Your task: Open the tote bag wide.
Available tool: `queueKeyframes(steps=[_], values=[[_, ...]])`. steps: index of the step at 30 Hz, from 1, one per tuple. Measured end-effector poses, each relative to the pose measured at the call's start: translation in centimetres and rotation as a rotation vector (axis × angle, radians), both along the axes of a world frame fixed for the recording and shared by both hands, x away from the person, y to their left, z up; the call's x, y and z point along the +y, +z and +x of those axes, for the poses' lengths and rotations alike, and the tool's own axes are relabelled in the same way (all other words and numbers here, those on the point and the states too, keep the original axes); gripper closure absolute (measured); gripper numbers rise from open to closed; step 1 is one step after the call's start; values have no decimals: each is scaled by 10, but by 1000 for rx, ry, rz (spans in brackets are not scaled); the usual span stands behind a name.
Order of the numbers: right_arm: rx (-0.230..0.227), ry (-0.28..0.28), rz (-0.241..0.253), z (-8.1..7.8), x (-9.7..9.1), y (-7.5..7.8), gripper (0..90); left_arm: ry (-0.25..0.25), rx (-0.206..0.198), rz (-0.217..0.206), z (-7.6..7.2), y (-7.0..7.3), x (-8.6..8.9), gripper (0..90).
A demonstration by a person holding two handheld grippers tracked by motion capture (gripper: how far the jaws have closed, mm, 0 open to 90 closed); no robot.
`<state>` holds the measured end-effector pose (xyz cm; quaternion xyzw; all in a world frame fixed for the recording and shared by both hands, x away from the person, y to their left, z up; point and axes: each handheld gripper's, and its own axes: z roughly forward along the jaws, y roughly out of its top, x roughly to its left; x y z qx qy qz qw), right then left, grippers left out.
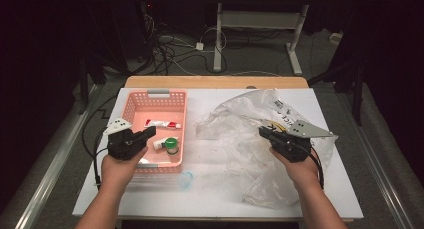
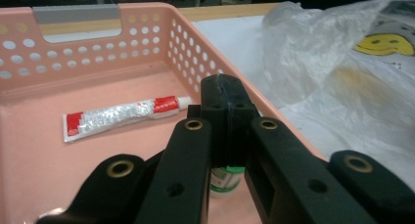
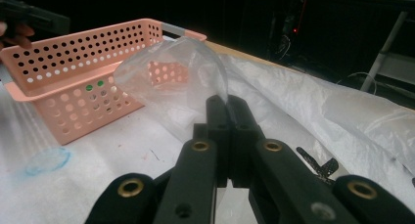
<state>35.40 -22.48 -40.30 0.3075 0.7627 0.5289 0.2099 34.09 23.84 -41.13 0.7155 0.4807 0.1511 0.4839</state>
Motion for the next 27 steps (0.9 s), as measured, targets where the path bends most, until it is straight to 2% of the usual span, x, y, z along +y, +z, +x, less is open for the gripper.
queueKeyframes(steps=[8, 12, 17, 21, 23, 25, 27], values=[[6, 10, -2, 1, 1, -2, 900, 27, 33, 16, 31, 1, 0, 876], [10, 10, 1, 1, 0, -3, 900, 39, 65, -1, 47, -1, 4, 876], [6, 9, 6, 3, -1, -2, 900, 65, 102, 16, 64, -3, 9, 876], [10, 8, 14, 5, 0, -2, 900, 82, 106, 56, 74, -4, 12, 876], [11, 8, 11, 6, 0, -2, 900, 93, 115, 47, 79, -5, 15, 876], [14, 8, 9, 5, 0, -2, 900, 91, 101, 40, 82, -6, 17, 876], [12, 9, 11, 6, -1, -1, 900, 86, 103, 52, 86, -7, 16, 876]])
